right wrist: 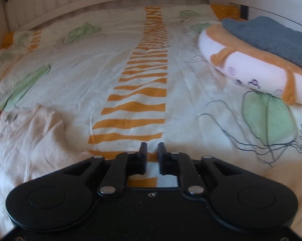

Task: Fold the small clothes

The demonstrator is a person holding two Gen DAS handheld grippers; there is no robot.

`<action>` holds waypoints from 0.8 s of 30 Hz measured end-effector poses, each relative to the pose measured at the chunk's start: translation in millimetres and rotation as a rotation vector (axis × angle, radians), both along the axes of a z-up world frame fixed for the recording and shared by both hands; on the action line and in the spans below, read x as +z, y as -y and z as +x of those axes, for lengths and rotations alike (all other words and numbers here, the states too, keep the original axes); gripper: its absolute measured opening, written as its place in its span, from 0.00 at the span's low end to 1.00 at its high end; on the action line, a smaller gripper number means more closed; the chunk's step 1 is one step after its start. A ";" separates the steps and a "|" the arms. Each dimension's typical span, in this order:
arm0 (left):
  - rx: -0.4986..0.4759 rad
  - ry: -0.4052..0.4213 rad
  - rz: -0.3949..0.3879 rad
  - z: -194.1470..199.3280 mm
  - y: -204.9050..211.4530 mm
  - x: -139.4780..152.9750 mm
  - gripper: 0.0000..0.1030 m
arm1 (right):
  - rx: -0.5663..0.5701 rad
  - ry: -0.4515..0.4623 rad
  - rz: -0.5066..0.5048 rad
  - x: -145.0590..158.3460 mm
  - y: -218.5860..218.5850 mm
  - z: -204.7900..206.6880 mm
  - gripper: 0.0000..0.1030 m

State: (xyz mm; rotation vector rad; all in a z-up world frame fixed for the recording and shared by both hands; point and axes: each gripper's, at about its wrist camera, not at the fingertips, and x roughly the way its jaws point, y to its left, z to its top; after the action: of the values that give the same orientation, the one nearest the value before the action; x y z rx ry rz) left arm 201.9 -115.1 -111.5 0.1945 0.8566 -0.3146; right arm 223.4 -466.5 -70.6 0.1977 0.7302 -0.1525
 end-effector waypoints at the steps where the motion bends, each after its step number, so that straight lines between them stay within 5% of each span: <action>1: 0.001 0.002 0.000 0.0 0.2 -0.4 0.95 | -0.043 0.019 0.024 6.1 9.0 -6.7 0.62; 2: 0.003 0.006 0.002 -0.3 0.7 -1.2 0.97 | -0.093 0.036 0.052 13.1 19.5 -15.2 0.76; 6: 0.017 0.008 0.003 0.1 0.8 -2.5 1.00 | -0.319 0.038 0.137 30.9 59.8 -55.6 0.83; 9: 0.017 0.000 0.009 1.3 1.8 -1.6 1.00 | -0.464 0.047 0.167 37.1 84.7 -84.7 0.99; 14: 0.019 -0.033 0.022 6.6 4.0 0.0 1.00 | -0.639 0.011 0.127 35.0 106.8 -115.6 1.00; 24: 0.019 -0.048 0.030 7.9 6.0 0.8 1.00 | -0.683 -0.074 0.286 -2.7 130.6 -126.0 1.00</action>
State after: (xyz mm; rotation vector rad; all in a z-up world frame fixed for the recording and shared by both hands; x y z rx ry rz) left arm 209.8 -121.1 -110.7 0.2072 0.9104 -0.2894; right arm 97.4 -597.1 -73.3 0.7162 0.7334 -0.7096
